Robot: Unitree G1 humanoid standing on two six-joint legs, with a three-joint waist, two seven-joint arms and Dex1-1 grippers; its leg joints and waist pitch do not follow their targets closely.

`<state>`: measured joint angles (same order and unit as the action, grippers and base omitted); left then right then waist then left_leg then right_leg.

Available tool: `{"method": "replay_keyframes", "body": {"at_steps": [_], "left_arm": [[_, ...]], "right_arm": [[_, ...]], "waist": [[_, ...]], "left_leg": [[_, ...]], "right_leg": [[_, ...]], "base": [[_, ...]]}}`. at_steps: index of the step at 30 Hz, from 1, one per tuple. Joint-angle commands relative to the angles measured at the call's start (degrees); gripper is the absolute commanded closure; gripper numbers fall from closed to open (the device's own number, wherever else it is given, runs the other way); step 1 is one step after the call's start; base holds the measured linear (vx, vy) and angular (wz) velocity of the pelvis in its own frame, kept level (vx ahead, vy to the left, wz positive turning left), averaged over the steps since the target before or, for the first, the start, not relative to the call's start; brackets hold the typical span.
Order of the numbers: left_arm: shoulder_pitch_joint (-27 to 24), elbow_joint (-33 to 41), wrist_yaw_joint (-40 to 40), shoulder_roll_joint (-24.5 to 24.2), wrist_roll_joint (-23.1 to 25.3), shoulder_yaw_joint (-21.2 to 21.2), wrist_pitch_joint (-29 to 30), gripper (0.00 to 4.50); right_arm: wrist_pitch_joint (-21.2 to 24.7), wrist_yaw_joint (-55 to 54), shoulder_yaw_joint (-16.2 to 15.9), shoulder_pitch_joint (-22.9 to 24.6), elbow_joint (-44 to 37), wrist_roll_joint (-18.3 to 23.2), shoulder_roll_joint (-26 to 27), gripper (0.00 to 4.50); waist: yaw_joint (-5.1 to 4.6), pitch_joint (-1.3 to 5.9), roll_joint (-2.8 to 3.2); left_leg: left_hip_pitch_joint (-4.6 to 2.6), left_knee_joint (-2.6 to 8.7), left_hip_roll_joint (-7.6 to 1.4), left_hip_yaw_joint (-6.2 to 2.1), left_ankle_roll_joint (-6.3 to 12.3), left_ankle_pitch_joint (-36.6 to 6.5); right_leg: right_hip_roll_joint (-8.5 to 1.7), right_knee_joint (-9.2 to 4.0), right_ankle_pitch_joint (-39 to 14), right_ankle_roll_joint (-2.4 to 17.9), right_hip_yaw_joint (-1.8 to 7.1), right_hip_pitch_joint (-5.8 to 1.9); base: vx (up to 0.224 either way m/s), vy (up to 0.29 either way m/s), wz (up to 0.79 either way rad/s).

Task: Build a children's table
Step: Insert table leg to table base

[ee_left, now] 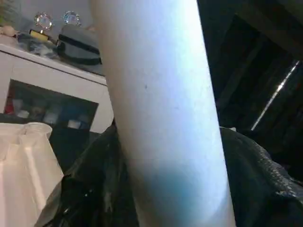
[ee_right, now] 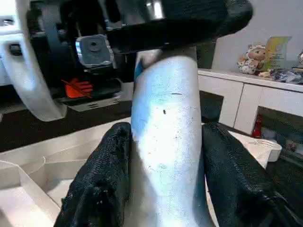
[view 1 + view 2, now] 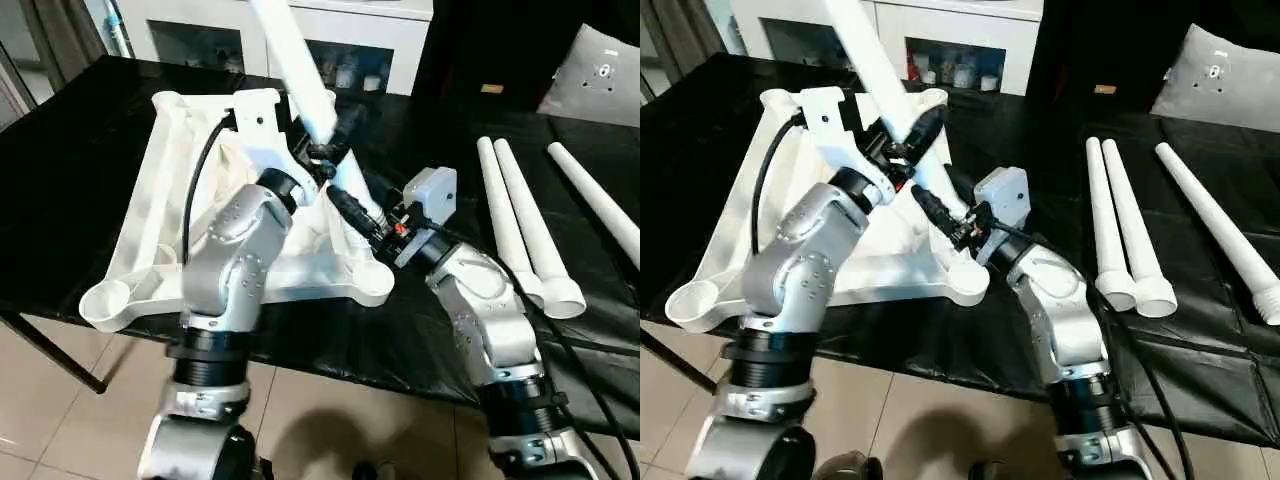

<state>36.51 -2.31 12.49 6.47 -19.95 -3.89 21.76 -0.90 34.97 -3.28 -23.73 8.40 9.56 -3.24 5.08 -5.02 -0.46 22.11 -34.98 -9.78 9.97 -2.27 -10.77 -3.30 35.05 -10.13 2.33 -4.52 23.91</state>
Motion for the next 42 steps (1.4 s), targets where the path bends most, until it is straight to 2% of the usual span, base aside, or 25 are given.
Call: {"method": "replay_keyframes", "body": {"at_steps": [1,4,10,21,32,33,34,36,38,42], "left_arm": [[-0.52,-0.62,-0.55,0.44,0.4,0.75,-0.1,1.68],[-0.75,-0.56,-0.6,0.69,0.52,1.11,-0.01,2.05],[-1.01,-0.75,-1.32,1.81,-0.34,0.91,0.22,2.41],[-1.42,-0.41,0.05,1.97,-1.35,1.73,1.15,2.55],[-0.12,-2.18,-0.72,-0.4,-1.99,-0.39,1.31,2.59],[0.04,-2.39,-0.81,-0.65,-1.96,-0.66,1.32,2.59],[0.3,-2.7,-0.83,-1.01,-1.94,-1.01,1.24,2.59],[0.94,-3.48,-0.73,-1.93,-1.86,-1.71,1.29,2.59],[1.49,-4.21,-0.11,-3.32,-1.95,-2.1,1.58,2.59],[2.03,-4.74,1.0,-4.88,-2.43,-2.27,2.33,2.6]], "right_arm": [[-1.97,-1.04,0.21,0.23,0.67,-0.68,-0.14,2.63],[-2.86,-1.5,0.72,-0.02,1.57,-0.79,0.15,2.63],[-5.05,-2.65,0.76,-0.61,3.19,-1.13,-0.11,2.63],[-6.24,-3.05,0.73,-1.21,4.42,-1.39,-0.53,2.64],[-5.07,-4.43,1.07,-2.19,5.39,-1.04,-0.65,2.64],[-5.29,-4.61,1.28,-2.36,5.48,-0.95,-0.64,2.08],[-5.03,-4.26,1.46,-2.52,5.46,-0.38,-0.63,1.94],[-3.98,-2.43,1.63,-2.65,4.88,1.76,-0.77,1.87],[-1.99,-0.69,1.91,-2.27,3.4,3.95,-1.01,1.51],[-0.02,0.82,2.45,-2.2,2.33,5.95,-1.54,1.29]], "waist": [[-0.04,5.1,-0.64],[-0.07,5.1,-0.63],[-0.13,4.9,-0.56],[-0.14,4.94,-0.6],[-0.21,4.99,-0.53],[-0.22,5.01,-0.51],[-0.19,5.09,-0.54],[-0.15,5.06,-0.46],[-0.21,5.04,-0.41],[-0.11,5.18,-0.39]], "left_leg": [[-0.47,3.5,-3.16,-1.07,5.76,-3.67],[-0.51,3.47,-3.21,-1.07,5.89,-3.77],[-0.58,3.53,-3.22,-1.06,5.93,-4.6],[-0.56,3.5,-3.21,-1.08,6.1,-4.49],[-0.64,3.47,-3.14,-1.08,6.18,-4.32],[-0.65,3.47,-3.12,-1.1,6.18,-4.32],[-0.63,3.44,-3.17,-1.11,6.13,-4.19],[-0.67,3.46,-3.16,-1.12,6.3,-4.27],[-0.7,3.47,-3.13,-1.11,6.25,-4.44],[-0.72,3.38,-3.16,-1.11,6.52,-3.21]], "right_leg": [[-5.11,-3.98,-8.35,8.9,3.3,-4.01],[-5.14,-3.89,-7.91,9.44,3.3,-4.02],[-5.06,-4.08,-8.65,9.62,3.28,-3.94],[-5.03,-4.02,-8.63,9.41,3.27,-3.98],[-4.93,-3.9,-7.97,9.65,3.24,-3.97],[-4.93,-3.9,-7.96,9.68,3.22,-4.0],[-5.01,-3.85,-7.86,9.68,3.23,-4.07],[-5.03,-3.83,-7.8,9.75,3.25,-4.07],[-4.92,-3.85,-7.94,9.36,3.25,-4.06],[-4.99,-3.58,-6.08,10.09,3.24,-4.06]], "base": [[0.0,0.0,0.0],[0.0,0.0,0.0],[0.0,0.0,0.0],[0.0,0.0,0.0],[0.0,0.0,0.0],[0.0,0.0,0.0],[0.0,0.0,0.0],[0.0,0.0,0.0],[0.0,0.0,0.0],[0.0,0.0,0.0]]}}
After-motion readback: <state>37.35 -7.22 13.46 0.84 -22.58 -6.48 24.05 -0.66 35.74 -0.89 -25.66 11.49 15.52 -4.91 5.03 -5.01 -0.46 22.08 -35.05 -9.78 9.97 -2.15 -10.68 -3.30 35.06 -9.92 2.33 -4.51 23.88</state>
